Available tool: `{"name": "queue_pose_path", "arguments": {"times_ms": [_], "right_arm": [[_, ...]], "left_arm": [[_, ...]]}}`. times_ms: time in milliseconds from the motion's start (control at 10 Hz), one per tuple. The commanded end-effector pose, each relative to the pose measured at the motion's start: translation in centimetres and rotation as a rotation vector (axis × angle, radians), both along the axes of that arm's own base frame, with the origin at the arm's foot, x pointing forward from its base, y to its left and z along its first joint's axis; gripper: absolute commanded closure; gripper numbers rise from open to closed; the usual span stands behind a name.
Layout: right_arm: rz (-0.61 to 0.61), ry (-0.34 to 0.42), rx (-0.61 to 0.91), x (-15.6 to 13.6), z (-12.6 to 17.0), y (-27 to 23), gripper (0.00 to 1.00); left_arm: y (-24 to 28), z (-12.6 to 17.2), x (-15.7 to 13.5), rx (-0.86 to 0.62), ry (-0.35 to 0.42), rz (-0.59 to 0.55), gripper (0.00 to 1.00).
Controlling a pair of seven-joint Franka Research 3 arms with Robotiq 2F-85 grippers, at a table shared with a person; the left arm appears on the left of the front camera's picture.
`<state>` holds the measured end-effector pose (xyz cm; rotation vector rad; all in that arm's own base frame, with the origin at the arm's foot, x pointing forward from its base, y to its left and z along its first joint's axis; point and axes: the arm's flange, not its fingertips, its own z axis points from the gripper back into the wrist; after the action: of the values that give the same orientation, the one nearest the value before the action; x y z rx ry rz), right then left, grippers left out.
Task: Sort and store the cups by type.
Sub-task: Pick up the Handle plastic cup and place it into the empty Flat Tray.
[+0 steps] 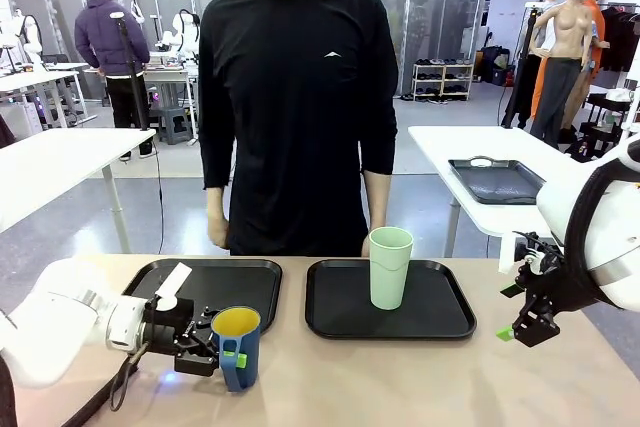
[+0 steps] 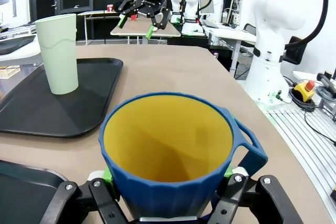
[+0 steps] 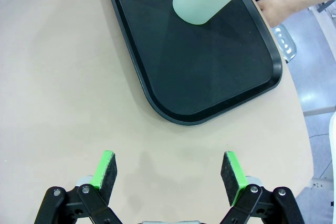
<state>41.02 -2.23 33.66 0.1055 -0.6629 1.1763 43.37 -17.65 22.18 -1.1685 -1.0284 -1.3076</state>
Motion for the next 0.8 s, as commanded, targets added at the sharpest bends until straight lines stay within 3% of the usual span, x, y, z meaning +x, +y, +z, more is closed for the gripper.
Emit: {"name": "queue_pose_path", "arguments": {"times_ms": [0, 400, 700], "right_arm": [[-0.006, -0.004, 0.005, 0.0, 0.0, -0.1, 0.0], [-0.006, -0.004, 0.005, 0.0, 0.0, -0.1, 0.0], [-0.006, -0.004, 0.005, 0.0, 0.0, -0.1, 0.0]], "left_arm": [[-0.1, 1.4, -1.6, -0.021, -0.047, 0.014, 0.75], [1.2, 6.6, -3.5, -0.043, -0.042, 0.025, 0.75], [2.1, 7.6, -3.6, -0.028, -0.063, 0.031, 0.75]]}}
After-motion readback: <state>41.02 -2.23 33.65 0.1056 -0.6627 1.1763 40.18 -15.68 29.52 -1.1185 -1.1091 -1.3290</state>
